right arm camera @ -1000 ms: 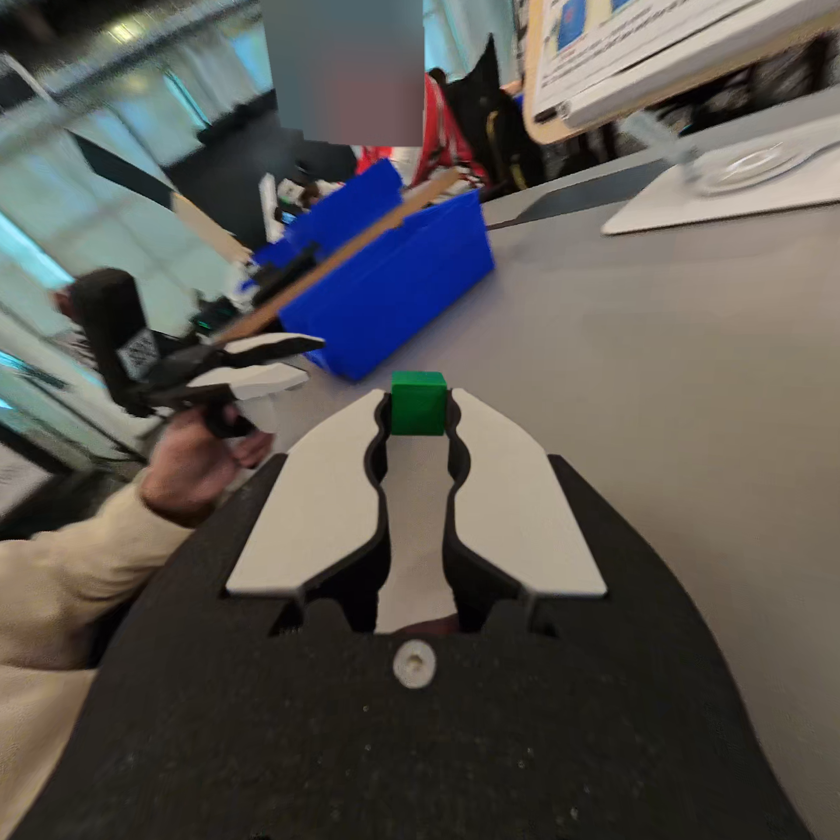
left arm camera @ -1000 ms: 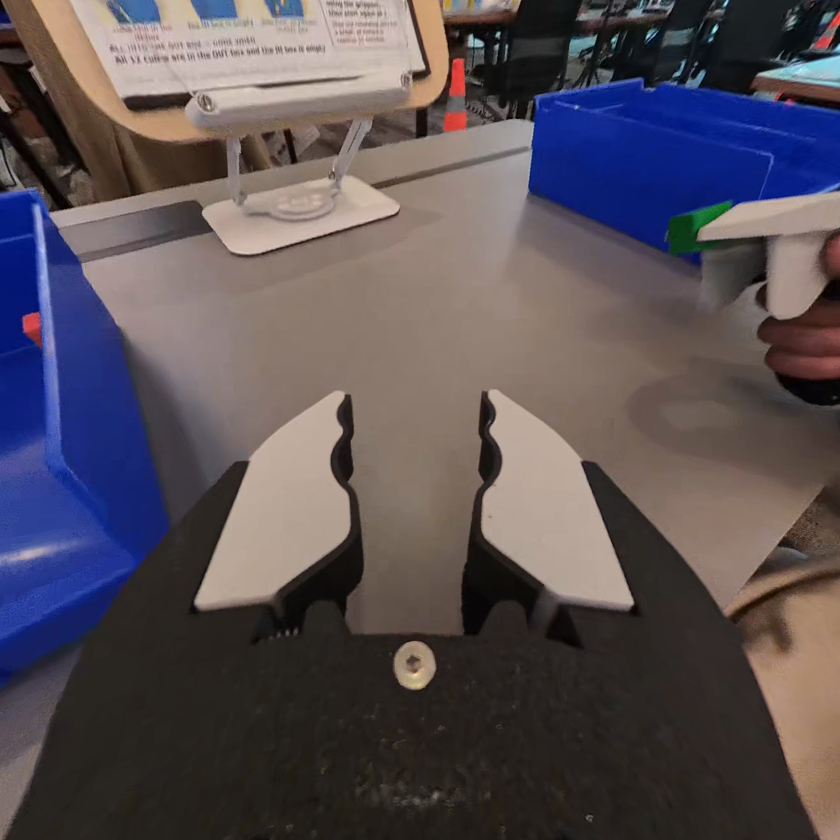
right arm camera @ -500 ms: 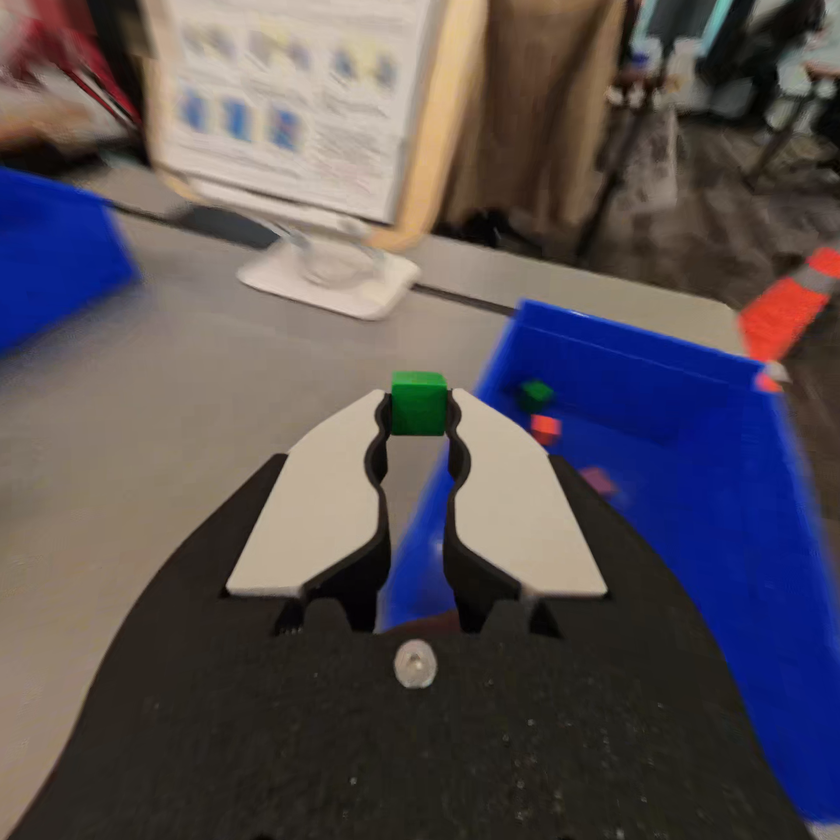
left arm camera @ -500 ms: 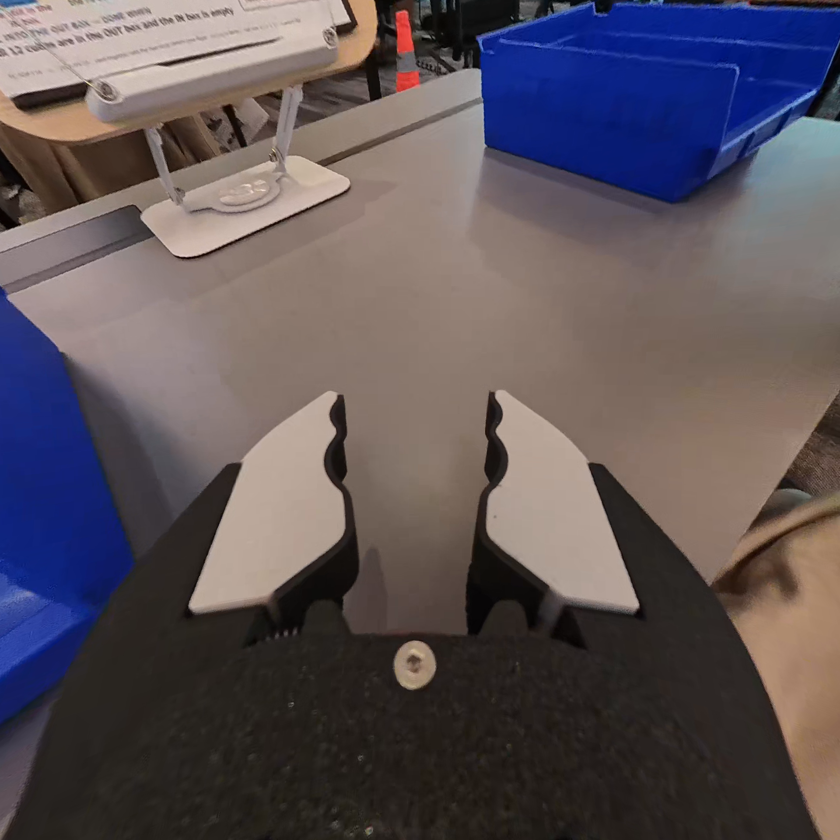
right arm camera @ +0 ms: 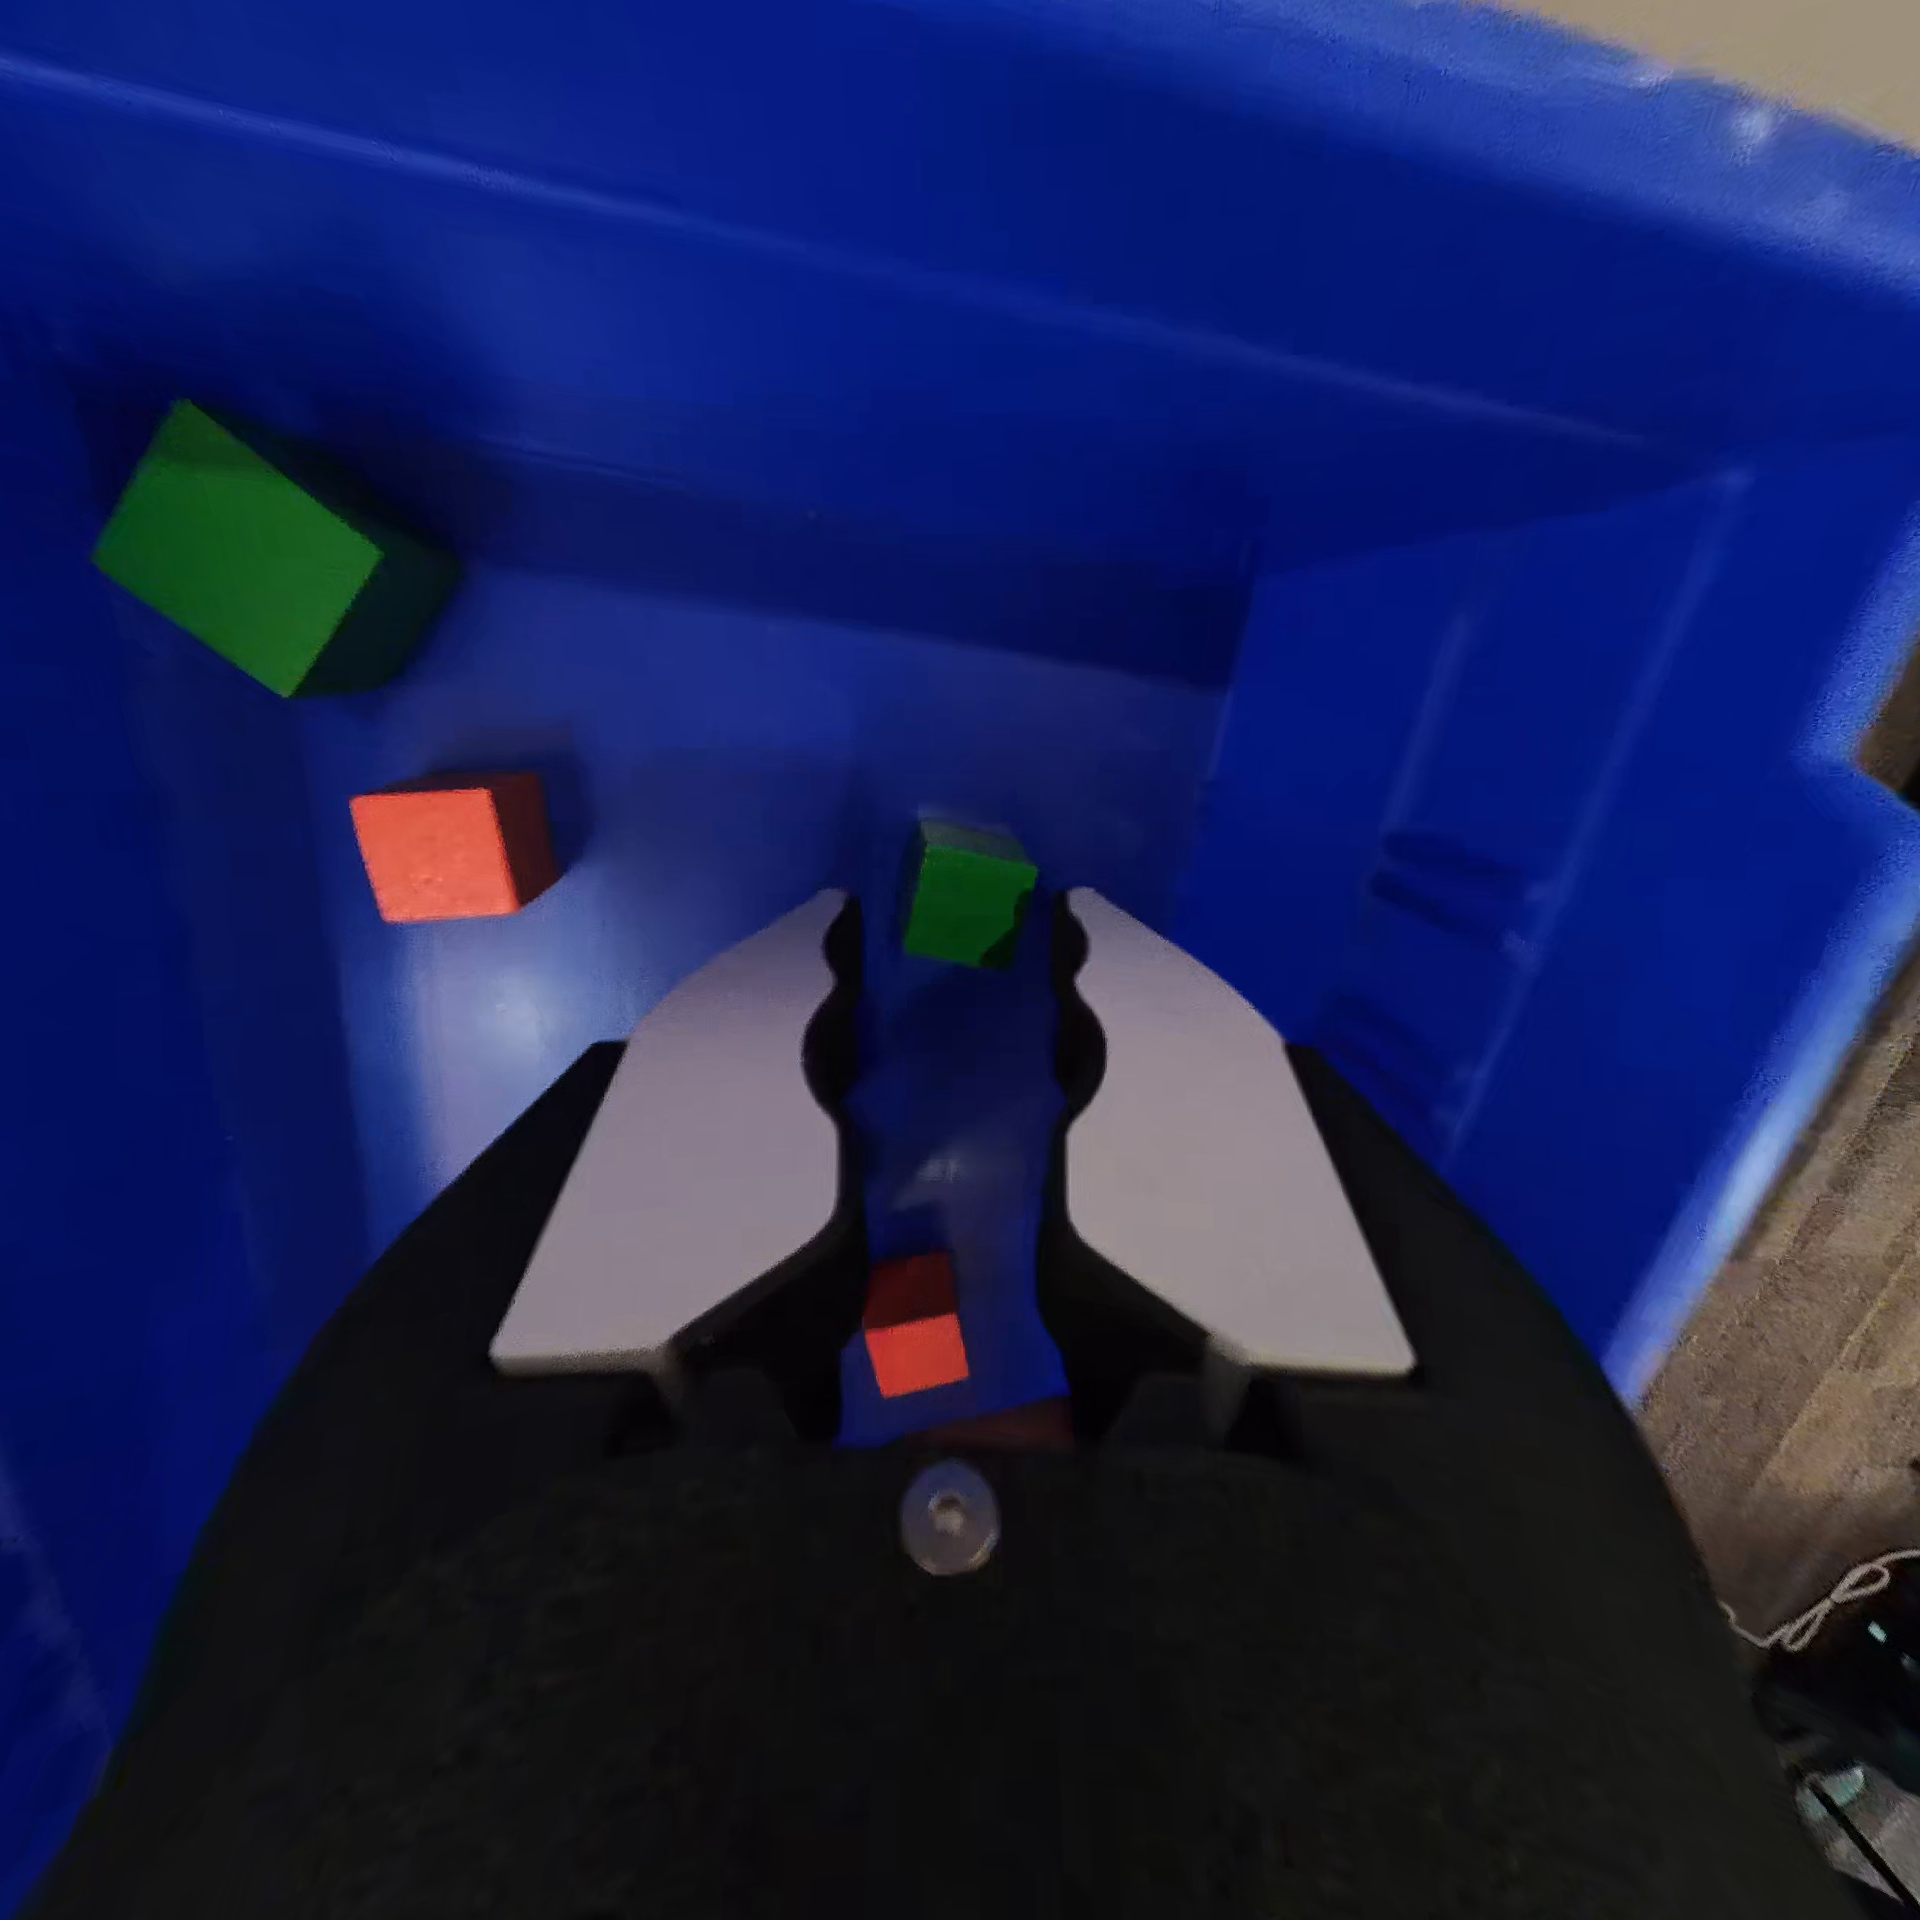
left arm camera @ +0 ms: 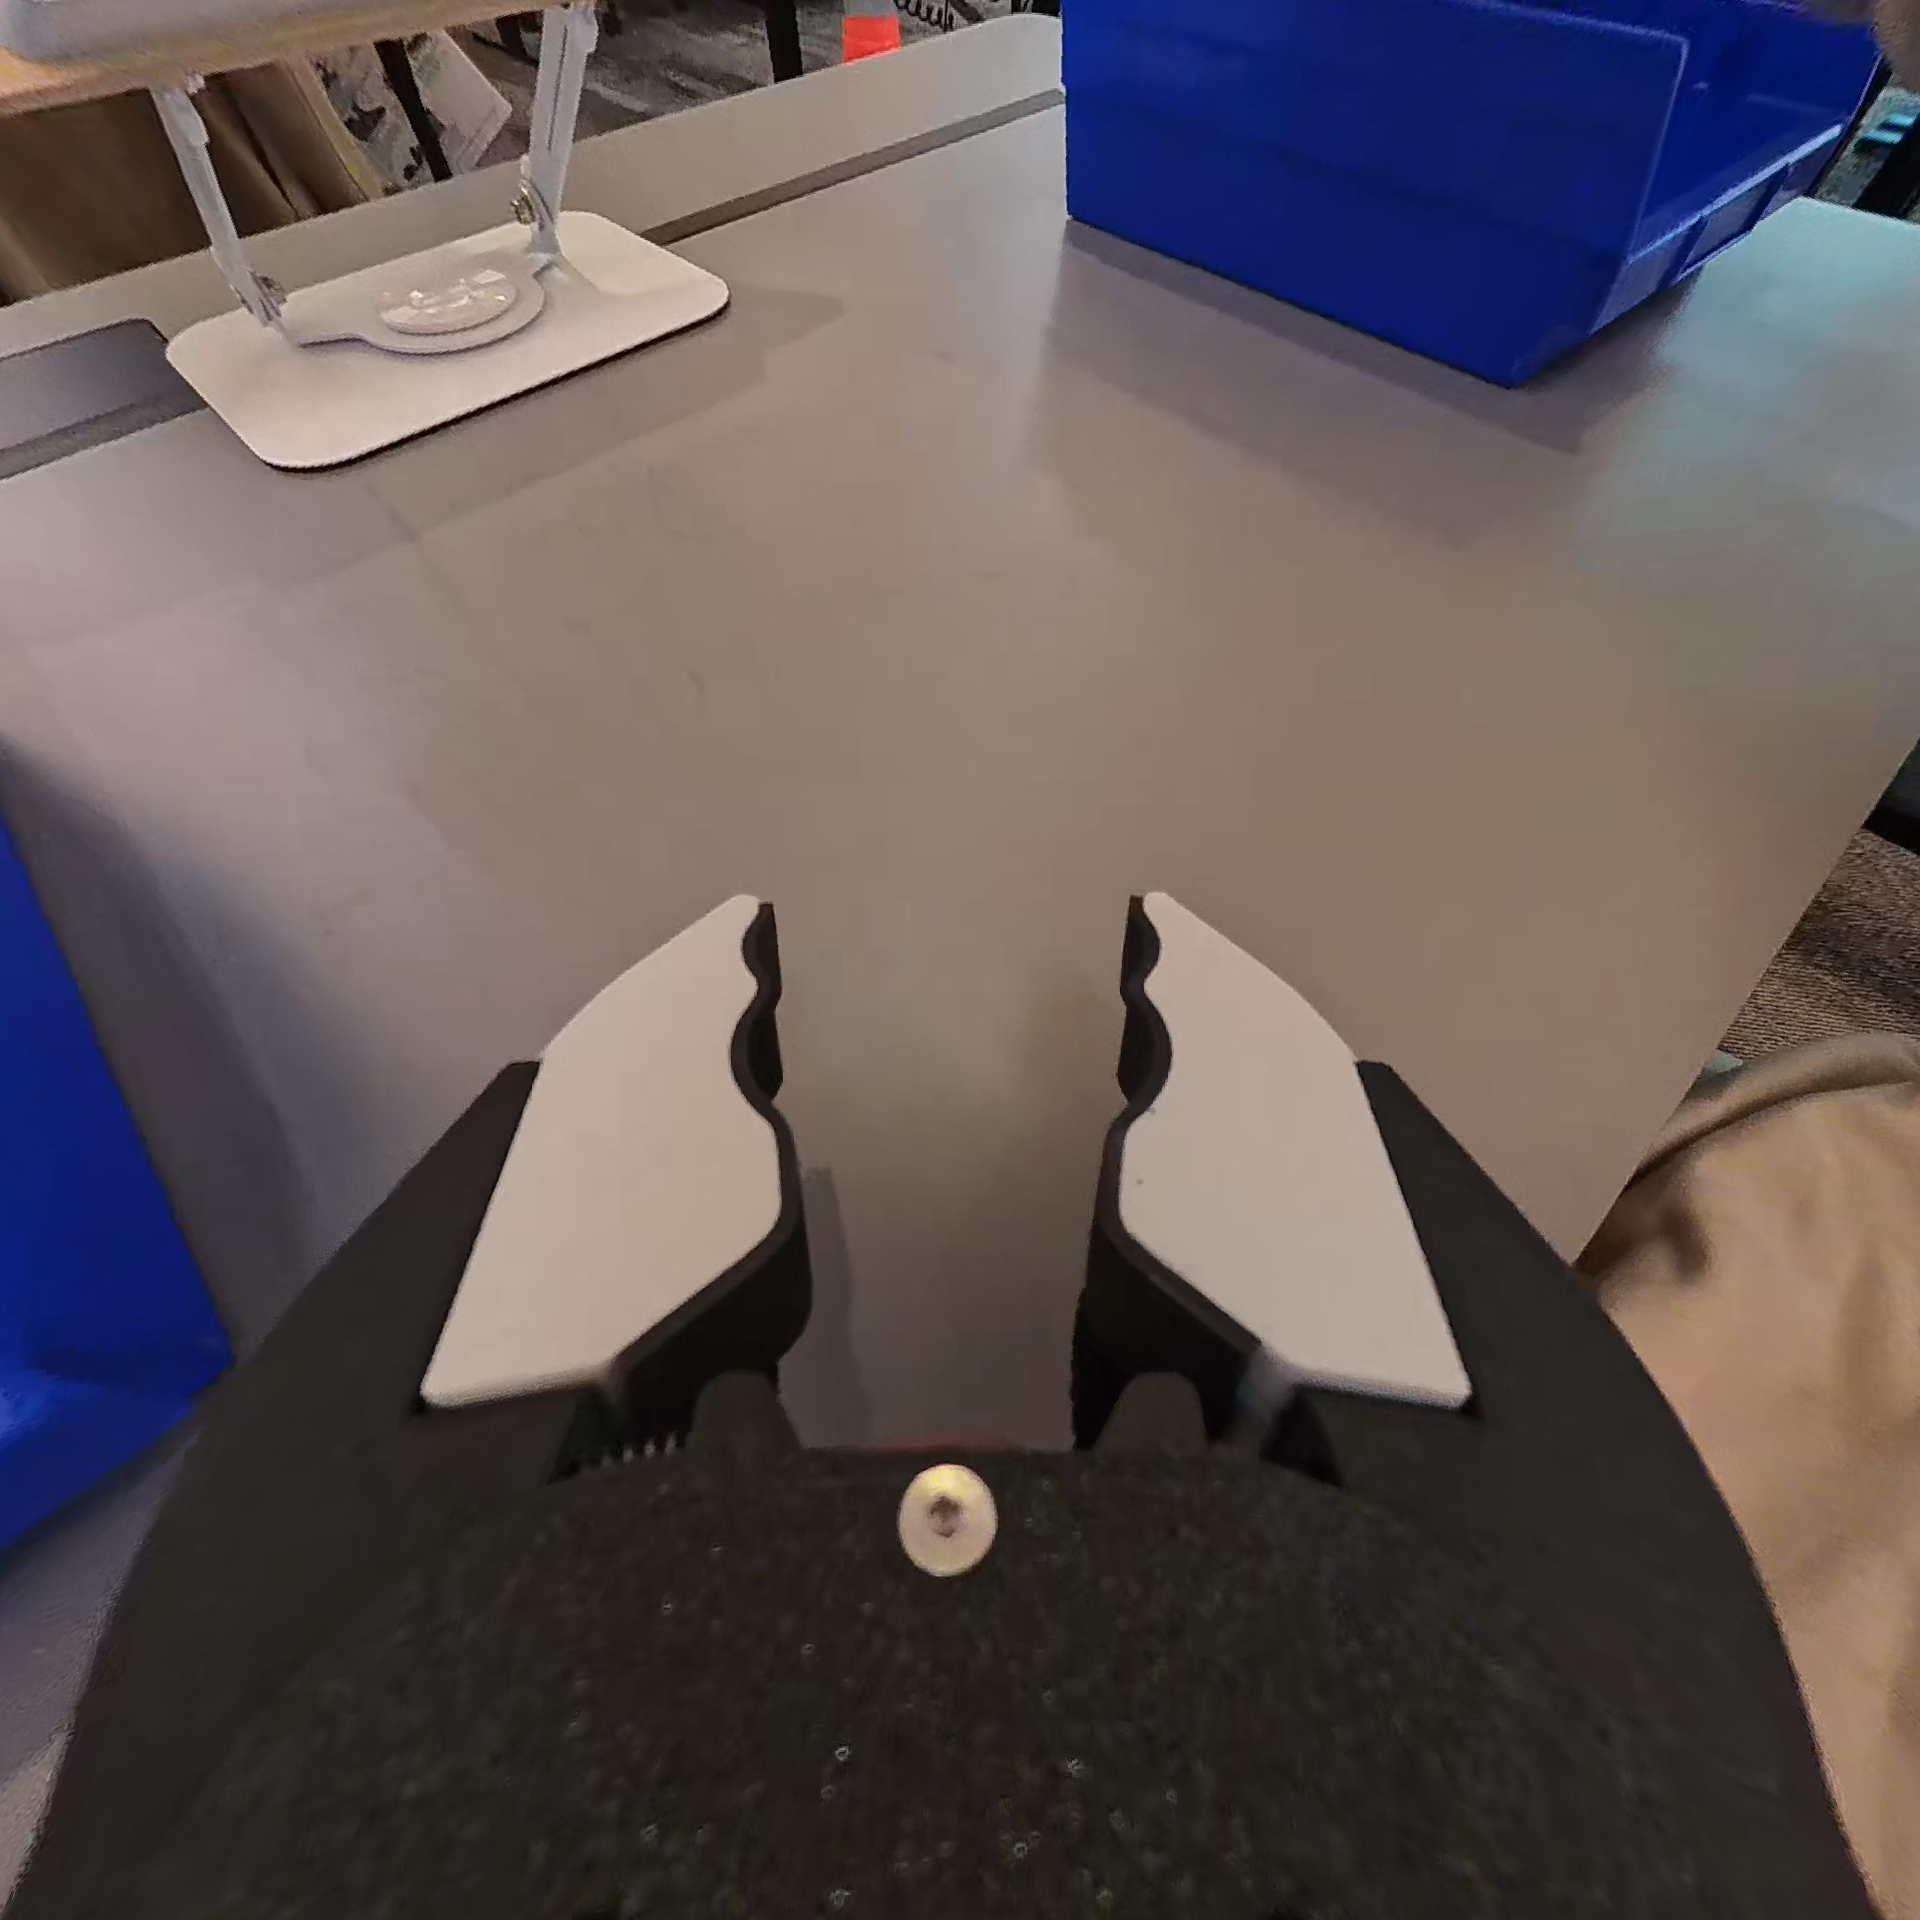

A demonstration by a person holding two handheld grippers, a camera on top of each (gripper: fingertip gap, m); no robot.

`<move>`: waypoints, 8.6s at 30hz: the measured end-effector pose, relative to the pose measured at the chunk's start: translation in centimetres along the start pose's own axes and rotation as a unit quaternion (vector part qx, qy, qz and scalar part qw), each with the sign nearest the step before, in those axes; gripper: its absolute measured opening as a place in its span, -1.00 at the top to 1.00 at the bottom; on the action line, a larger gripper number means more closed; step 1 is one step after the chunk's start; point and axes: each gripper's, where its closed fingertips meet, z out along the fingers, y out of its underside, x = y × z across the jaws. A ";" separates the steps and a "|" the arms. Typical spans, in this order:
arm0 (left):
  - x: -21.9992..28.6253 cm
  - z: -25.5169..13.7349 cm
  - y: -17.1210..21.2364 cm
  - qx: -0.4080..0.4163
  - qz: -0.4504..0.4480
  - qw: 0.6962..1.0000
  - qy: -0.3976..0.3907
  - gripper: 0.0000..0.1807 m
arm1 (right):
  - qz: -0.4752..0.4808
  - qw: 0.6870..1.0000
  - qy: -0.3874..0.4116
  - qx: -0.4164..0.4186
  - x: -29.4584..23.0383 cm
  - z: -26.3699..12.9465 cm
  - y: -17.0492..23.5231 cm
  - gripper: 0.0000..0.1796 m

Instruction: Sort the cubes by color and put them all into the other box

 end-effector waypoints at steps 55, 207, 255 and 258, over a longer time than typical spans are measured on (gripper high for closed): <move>-21.9 -9.7 10.1 -0.548 -0.360 0.737 -0.166 0.41 | -0.260 0.716 -0.442 0.473 -39.3 -19.3 23.9 0.65; -19.4 -9.8 -5.3 -0.039 -0.162 0.983 -0.071 0.25 | -0.152 0.781 -0.421 0.436 -36.3 -16.5 21.8 0.53; -27.3 -14.9 10.2 -0.789 0.005 0.608 -0.090 0.61 | -0.184 0.780 -0.461 0.381 -37.0 -14.8 22.9 0.58; -27.6 -15.2 11.3 -0.809 0.003 0.582 -0.085 0.56 | -0.194 0.781 -0.455 0.381 -37.2 -14.8 23.1 0.59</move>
